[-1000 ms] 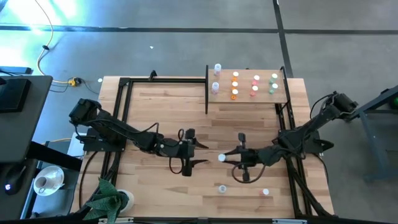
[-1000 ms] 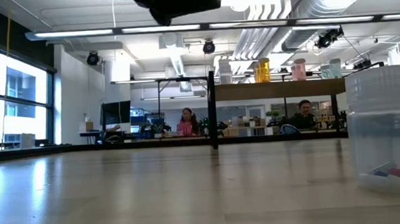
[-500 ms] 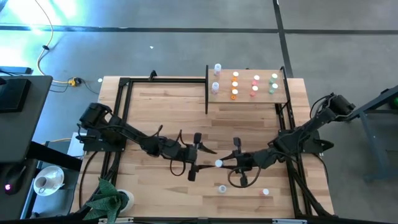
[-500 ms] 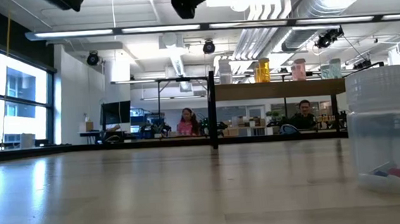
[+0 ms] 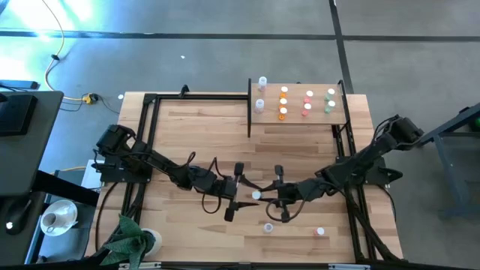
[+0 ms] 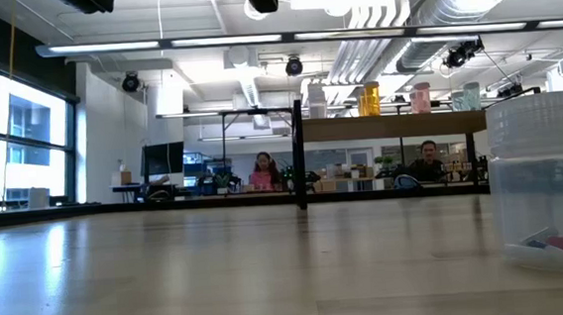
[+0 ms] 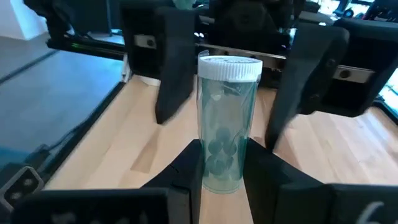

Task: Pick and place medicine bottles onto shelf by color
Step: Put the blue pill bottle on the shelf aligned with the other blue pill bottle

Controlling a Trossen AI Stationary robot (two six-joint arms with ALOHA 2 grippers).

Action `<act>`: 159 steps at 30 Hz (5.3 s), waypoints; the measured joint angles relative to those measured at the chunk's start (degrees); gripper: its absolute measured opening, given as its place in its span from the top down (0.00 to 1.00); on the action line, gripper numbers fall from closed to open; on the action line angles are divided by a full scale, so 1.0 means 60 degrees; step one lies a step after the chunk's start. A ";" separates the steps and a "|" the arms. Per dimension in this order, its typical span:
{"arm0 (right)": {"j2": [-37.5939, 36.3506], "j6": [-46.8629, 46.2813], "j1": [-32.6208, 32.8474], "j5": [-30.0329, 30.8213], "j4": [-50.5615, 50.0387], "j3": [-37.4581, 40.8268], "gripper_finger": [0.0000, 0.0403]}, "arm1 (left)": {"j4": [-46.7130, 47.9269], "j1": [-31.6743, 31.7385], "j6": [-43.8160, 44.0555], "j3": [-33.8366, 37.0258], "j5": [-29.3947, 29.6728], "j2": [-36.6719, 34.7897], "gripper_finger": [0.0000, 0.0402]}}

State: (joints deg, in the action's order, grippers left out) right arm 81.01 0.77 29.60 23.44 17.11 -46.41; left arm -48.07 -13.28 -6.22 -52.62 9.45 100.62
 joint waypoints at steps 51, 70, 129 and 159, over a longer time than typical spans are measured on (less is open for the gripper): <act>-0.0714 -0.0879 -0.0123 0.2462 -0.2858 -0.0004 0.45 | 0.7120 0.0550 0.1086 -0.1565 0.1604 -0.0007 0.79; -0.0225 -0.0386 -0.0123 0.0768 -0.1046 -0.0004 0.45 | 0.6170 0.0205 0.0750 -0.1588 0.1020 0.0000 0.79; -0.1793 -0.0361 -0.0494 0.2546 -0.2287 -0.0004 0.75 | 0.6120 0.0351 0.1257 -0.1589 0.1756 -0.0213 0.44; -0.7554 -0.6063 -0.0666 0.9410 -1.0697 -0.0007 0.75 | 0.6112 0.0303 0.1257 -0.1577 0.1741 -0.0200 0.44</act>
State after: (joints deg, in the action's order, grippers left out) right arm 35.69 -35.61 25.61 79.90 -47.07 -46.46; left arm -11.39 -11.46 1.32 -62.08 19.89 99.42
